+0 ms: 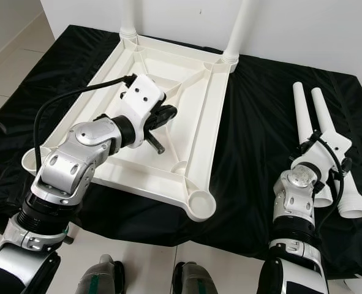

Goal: Building children table

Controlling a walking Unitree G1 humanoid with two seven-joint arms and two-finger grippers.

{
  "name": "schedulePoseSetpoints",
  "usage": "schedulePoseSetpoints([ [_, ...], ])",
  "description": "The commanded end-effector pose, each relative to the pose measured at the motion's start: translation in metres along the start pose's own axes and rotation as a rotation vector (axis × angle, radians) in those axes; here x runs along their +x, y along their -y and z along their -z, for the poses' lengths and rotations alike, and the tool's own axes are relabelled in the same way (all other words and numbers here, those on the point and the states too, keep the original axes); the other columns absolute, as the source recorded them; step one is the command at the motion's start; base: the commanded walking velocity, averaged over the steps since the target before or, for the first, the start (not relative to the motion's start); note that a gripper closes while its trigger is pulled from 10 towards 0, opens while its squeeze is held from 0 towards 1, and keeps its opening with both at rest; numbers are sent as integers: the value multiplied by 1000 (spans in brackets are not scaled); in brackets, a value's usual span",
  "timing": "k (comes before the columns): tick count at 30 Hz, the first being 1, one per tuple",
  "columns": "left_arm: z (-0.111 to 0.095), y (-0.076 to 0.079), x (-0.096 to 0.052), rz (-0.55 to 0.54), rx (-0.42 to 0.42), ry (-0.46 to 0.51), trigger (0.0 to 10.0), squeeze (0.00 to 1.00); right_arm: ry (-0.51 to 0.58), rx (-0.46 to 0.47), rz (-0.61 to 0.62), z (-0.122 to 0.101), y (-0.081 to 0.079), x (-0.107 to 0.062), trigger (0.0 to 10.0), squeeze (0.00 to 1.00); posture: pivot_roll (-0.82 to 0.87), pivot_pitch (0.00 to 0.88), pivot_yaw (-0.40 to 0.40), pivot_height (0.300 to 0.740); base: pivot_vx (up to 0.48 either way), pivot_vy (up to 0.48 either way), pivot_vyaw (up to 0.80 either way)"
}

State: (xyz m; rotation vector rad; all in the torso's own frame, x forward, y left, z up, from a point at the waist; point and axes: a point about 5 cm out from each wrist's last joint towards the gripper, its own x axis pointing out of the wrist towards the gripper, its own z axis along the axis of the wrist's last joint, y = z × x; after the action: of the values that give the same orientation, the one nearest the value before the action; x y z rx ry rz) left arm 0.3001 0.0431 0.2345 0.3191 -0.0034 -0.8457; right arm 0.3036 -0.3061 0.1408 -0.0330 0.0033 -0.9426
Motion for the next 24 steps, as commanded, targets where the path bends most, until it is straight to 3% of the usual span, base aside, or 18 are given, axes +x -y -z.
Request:
schedulePoseSetpoints([
  [1,-2,4,-1,17,11,-5,10000,0,-82,-12,17,17,7,-1,10000,0,15,77,-66,740,0,0,0],
  [14,-5,3,-1,10,19,-10,10000,0,-173,24,-14,26,4,-5,10000,0,14,83,-63,740,0,0,0],
  [24,-8,4,0,6,23,-6,10000,0,-291,99,-226,36,-17,-17,10000,0,9,86,-64,740,0,0,0],
])
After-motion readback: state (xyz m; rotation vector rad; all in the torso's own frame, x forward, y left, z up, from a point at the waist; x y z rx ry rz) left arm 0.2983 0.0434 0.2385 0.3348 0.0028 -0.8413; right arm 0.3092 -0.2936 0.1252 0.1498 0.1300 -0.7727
